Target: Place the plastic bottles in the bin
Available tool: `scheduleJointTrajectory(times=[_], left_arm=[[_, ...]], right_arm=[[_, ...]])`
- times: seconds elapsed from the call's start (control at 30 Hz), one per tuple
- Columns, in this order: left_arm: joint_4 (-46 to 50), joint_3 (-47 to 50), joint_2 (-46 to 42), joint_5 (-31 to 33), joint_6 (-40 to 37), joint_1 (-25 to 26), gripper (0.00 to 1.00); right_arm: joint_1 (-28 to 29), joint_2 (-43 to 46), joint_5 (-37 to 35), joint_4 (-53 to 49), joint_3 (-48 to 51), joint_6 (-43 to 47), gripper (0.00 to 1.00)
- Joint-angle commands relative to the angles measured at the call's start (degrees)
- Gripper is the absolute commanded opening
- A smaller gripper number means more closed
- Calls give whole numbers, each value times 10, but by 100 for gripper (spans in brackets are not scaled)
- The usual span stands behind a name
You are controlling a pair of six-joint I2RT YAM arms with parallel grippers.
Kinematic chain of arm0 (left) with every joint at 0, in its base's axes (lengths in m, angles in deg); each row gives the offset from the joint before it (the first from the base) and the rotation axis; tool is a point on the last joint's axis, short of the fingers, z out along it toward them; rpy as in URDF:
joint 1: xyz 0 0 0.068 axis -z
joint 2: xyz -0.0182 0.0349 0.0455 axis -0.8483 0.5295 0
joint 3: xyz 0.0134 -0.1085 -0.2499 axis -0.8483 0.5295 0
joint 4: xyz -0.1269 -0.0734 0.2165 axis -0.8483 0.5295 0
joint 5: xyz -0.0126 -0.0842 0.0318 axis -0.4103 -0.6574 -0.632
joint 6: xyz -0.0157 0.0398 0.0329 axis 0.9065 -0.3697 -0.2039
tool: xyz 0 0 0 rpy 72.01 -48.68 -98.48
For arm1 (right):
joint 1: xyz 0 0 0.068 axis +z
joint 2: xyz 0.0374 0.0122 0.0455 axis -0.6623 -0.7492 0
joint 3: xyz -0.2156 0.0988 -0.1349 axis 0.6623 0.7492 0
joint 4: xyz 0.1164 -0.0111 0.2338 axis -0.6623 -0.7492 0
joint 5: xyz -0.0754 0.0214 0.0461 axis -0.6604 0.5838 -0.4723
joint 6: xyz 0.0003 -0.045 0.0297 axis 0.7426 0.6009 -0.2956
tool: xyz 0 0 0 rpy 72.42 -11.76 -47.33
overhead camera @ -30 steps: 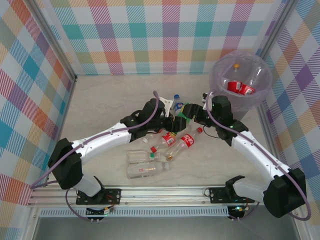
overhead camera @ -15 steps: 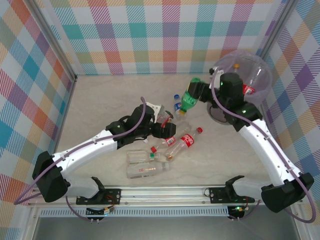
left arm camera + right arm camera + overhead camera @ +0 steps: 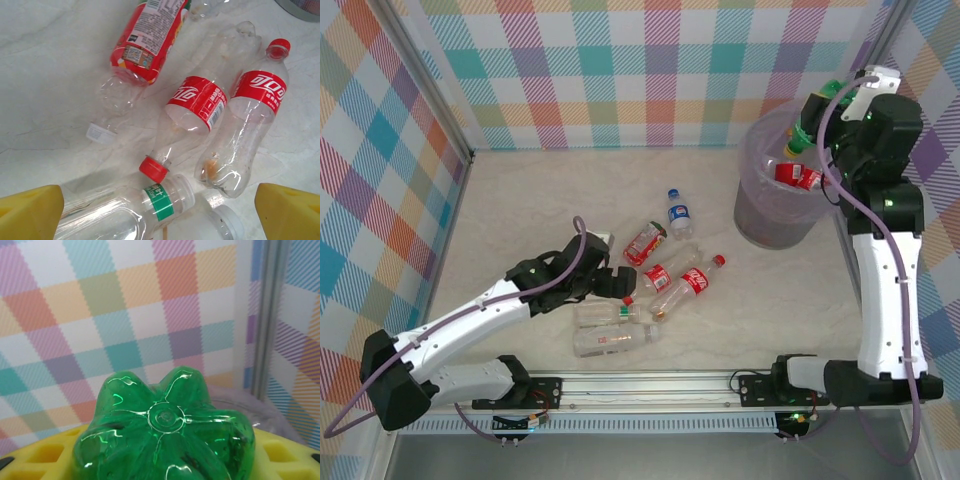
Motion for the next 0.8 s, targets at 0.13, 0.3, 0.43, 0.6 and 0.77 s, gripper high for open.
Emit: scheduleJointTrajectory(times=[0.13,0.3,0.43,0.6,0.77], left_arm=[[14,7,-2,32,13,-11,95],[-15,14,5,26,8,-20,92],[-17,4,19,19,1,-24,92],[-29,-2,33,5,-13,-33,90],[-38,-44,88,-24,-51,-48,90]], right_arm=[[-29,-71,-44,39,26,47,43],[-47,-126,-18,28,28,31,43],[-51,-144,28,23,50,5,45],[-51,-158,82,6,71,-16,51],[-52,-149,106,-41,41,-5,78]])
